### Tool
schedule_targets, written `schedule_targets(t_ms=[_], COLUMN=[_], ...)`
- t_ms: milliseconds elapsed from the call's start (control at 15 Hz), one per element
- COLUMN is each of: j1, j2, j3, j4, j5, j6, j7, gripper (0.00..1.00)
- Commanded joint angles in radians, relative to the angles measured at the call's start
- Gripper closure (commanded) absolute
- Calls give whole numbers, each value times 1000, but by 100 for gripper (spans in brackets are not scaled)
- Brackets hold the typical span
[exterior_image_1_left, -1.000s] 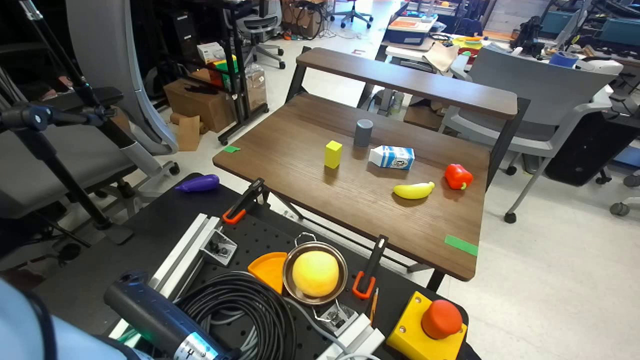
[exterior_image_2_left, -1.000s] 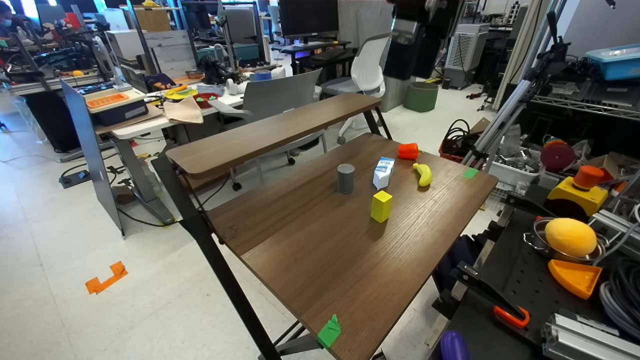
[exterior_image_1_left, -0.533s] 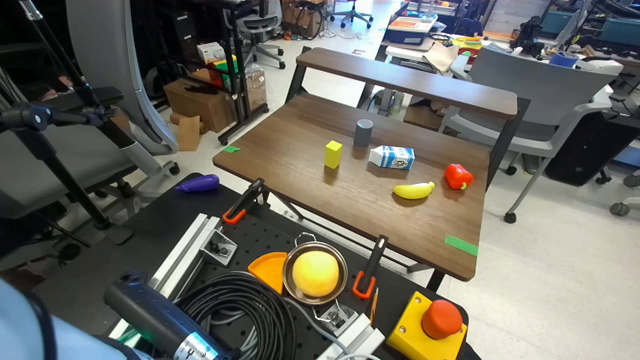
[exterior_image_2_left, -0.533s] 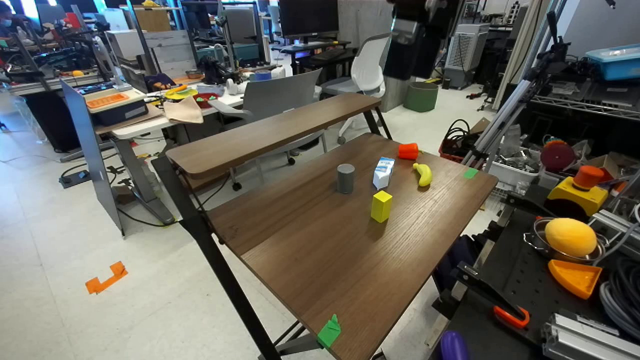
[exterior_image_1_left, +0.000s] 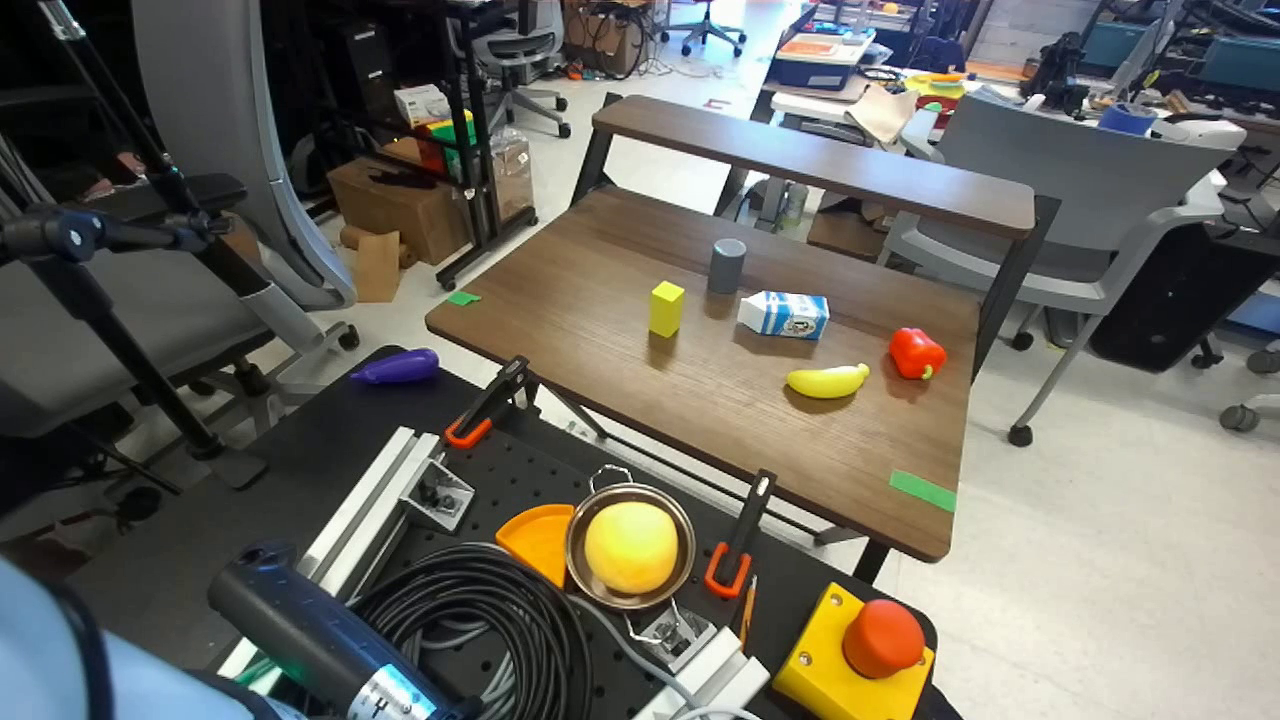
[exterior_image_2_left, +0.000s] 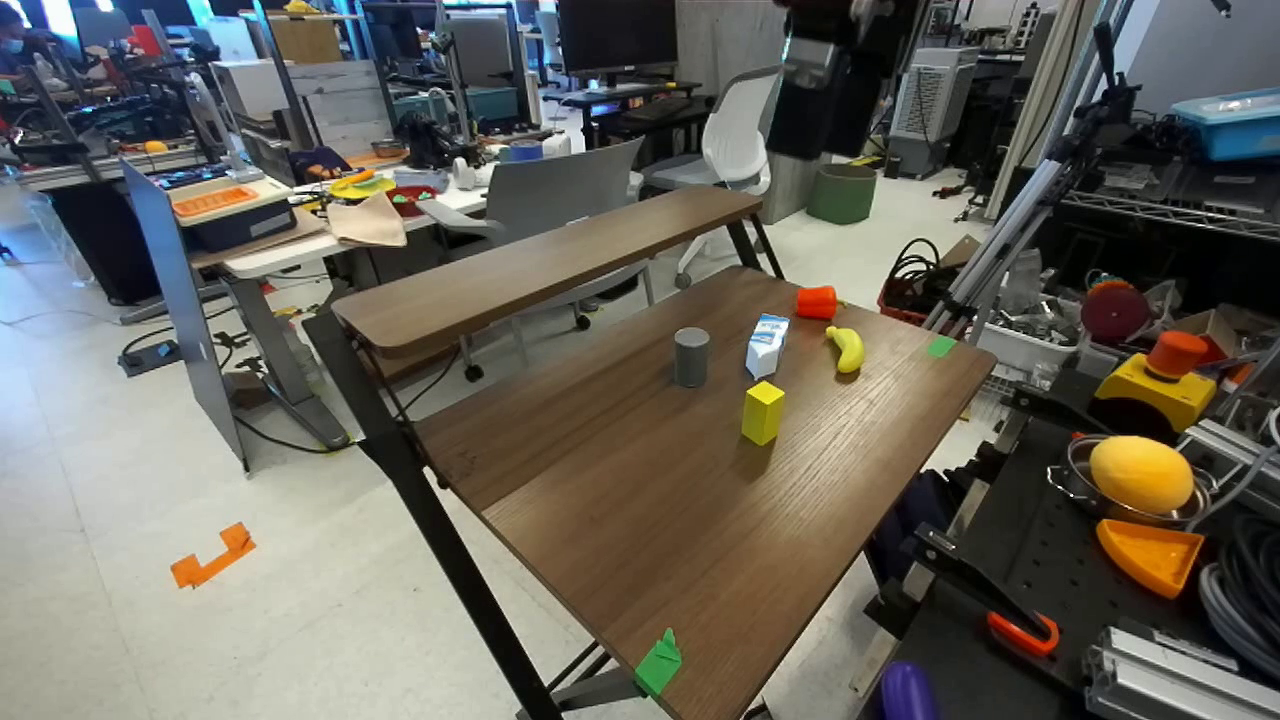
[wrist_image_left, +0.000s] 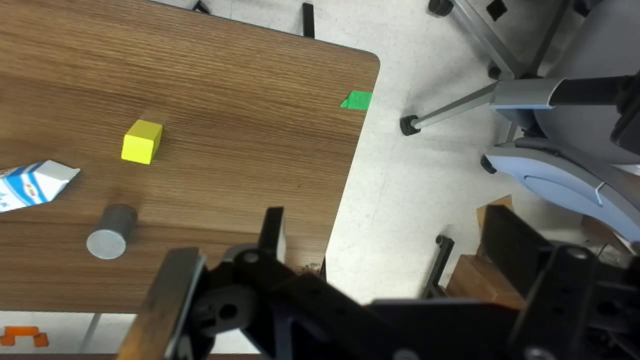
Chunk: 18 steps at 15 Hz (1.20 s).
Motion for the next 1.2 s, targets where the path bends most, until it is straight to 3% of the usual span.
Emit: schedule_targets(t_ms=[0, 267, 667, 1133], j1=[-13, -11, -56, -128], j2=[0, -17, -87, -30], j3=[12, 10, -49, -94], j4=[2, -27, -90, -133], j5=[3, 16, 50, 37], j6=[-3, 26, 53, 189], j7=[-2, -13, -46, 7], gripper=[0, 0, 0, 0])
